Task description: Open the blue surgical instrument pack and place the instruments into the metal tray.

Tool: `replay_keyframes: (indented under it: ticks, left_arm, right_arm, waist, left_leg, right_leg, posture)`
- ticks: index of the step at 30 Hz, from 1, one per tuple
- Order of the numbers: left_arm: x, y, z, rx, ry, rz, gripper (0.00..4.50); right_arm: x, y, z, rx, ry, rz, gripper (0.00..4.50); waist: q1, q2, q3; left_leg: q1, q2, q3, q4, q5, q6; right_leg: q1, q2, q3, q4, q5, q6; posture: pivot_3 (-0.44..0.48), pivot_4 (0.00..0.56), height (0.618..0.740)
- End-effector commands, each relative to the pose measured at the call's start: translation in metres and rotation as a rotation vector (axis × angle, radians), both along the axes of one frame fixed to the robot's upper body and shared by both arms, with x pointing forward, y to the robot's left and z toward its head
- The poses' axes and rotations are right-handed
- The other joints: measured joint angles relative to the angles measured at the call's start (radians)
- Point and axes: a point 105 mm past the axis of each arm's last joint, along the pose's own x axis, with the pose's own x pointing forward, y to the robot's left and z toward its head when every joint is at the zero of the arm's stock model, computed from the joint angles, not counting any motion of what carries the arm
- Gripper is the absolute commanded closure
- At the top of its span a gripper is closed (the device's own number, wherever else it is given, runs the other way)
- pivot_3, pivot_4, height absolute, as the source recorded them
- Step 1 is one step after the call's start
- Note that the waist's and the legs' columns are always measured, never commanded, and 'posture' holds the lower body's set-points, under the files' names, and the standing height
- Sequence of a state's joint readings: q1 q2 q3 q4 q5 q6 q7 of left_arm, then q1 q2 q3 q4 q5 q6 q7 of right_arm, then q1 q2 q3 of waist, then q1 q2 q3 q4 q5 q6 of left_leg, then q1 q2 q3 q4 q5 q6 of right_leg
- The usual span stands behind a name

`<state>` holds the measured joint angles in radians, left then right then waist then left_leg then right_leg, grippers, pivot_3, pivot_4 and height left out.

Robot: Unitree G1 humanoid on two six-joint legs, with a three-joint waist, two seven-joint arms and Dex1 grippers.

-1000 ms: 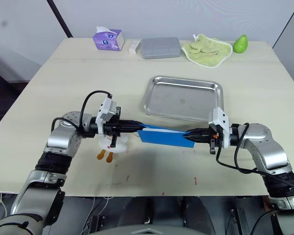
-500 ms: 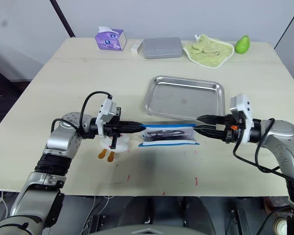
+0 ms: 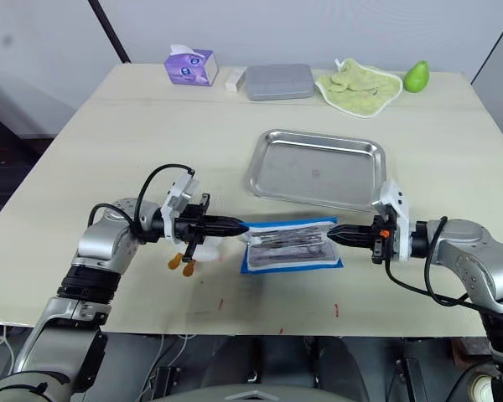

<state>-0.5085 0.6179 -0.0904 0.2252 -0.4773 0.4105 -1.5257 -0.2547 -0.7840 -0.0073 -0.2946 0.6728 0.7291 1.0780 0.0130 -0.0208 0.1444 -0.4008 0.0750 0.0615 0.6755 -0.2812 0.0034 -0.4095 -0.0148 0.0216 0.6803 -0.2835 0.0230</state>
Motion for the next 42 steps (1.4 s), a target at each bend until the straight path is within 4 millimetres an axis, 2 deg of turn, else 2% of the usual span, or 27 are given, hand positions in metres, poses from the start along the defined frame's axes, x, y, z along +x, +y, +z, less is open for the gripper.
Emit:
replay_keyframes:
  ticks: [1, 3, 9, 18, 21, 28, 35, 42]
  left_arm:
    - [-0.010, -0.002, 0.014, -0.054, 0.058, -0.076, 4.50]
    - [-0.016, -0.001, 0.018, -0.073, 0.116, -0.107, 4.50]
    - [-0.024, 0.004, 0.011, -0.040, 0.192, -0.130, 4.50]
    - [-0.022, 0.005, 0.003, -0.020, 0.190, -0.124, 4.50]
    - [-0.011, 0.006, -0.003, -0.005, 0.130, -0.070, 4.50]
    - [0.012, 0.007, -0.008, 0.015, 0.040, 0.019, 4.50]
    - [0.038, 0.007, -0.028, 0.127, -0.049, 0.144, 4.50]
    - [0.049, -0.003, -0.040, 0.184, -0.097, 0.142, 4.50]
  right_arm:
    - [-0.007, 0.001, 0.004, -0.007, -0.025, 0.042, 4.44]
    - [-0.010, -0.001, 0.003, -0.016, -0.026, 0.044, 4.44]
    - [-0.018, 0.003, -0.009, -0.050, -0.040, 0.070, 4.44]
    - [-0.039, 0.017, -0.054, -0.191, -0.045, 0.194, 4.44]
    - [-0.042, 0.014, -0.074, -0.262, -0.049, 0.208, 4.44]
    - [-0.044, 0.008, -0.091, -0.304, -0.040, 0.201, 4.44]
    - [-0.045, 0.007, -0.098, -0.289, -0.008, 0.179, 4.44]
    - [-0.049, 0.013, -0.096, -0.259, 0.009, 0.183, 4.44]
  waist:
    - [0.000, 0.000, 0.000]
    - [0.000, 0.000, 0.000]
    - [0.000, 0.000, 0.000]
    - [0.001, 0.000, 0.000]
    - [0.002, 0.000, 0.000]
    - [0.004, -0.001, -0.001]
    - [0.004, -0.005, -0.004]
    - [0.004, -0.005, -0.008]
  left_leg:
    - [0.000, 0.000, 0.000, 0.000, 0.000, 0.000]
    - [0.000, 0.000, 0.000, 0.000, 0.000, 0.000]
    - [0.000, 0.000, 0.000, 0.000, 0.000, 0.000]
    - [0.000, 0.000, 0.000, 0.001, 0.000, 0.000]
    - [0.000, 0.000, 0.000, 0.001, 0.000, 0.000]
    - [0.000, 0.000, -0.001, 0.002, 0.000, 0.000]
    - [0.001, 0.000, -0.002, 0.002, 0.000, 0.000]
    - [0.002, 0.000, -0.003, 0.002, 0.000, 0.000]
  right_leg:
    - [0.000, 0.000, 0.000, 0.000, 0.000, 0.000]
    - [0.000, 0.000, 0.000, 0.000, 0.000, 0.000]
    - [0.000, 0.000, 0.000, 0.000, 0.000, 0.000]
    - [0.000, 0.000, -0.001, 0.000, 0.000, 0.000]
    - [0.000, 0.000, -0.001, 0.000, 0.000, 0.000]
    - [0.001, 0.000, -0.002, 0.000, 0.000, 0.000]
    - [0.003, 0.000, -0.003, -0.001, 0.000, 0.000]
    - [0.004, 0.000, -0.004, -0.001, 0.000, 0.000]
  posture:
    - [0.000, 0.150, 0.740]
    - [0.000, 0.150, 0.740]
    - [0.000, 0.150, 0.740]
    - [0.000, 0.150, 0.740]
    - [0.000, 0.150, 0.740]
    - [0.000, 0.150, 0.740]
    - [0.000, 0.150, 0.740]
    - [0.000, 0.150, 0.740]
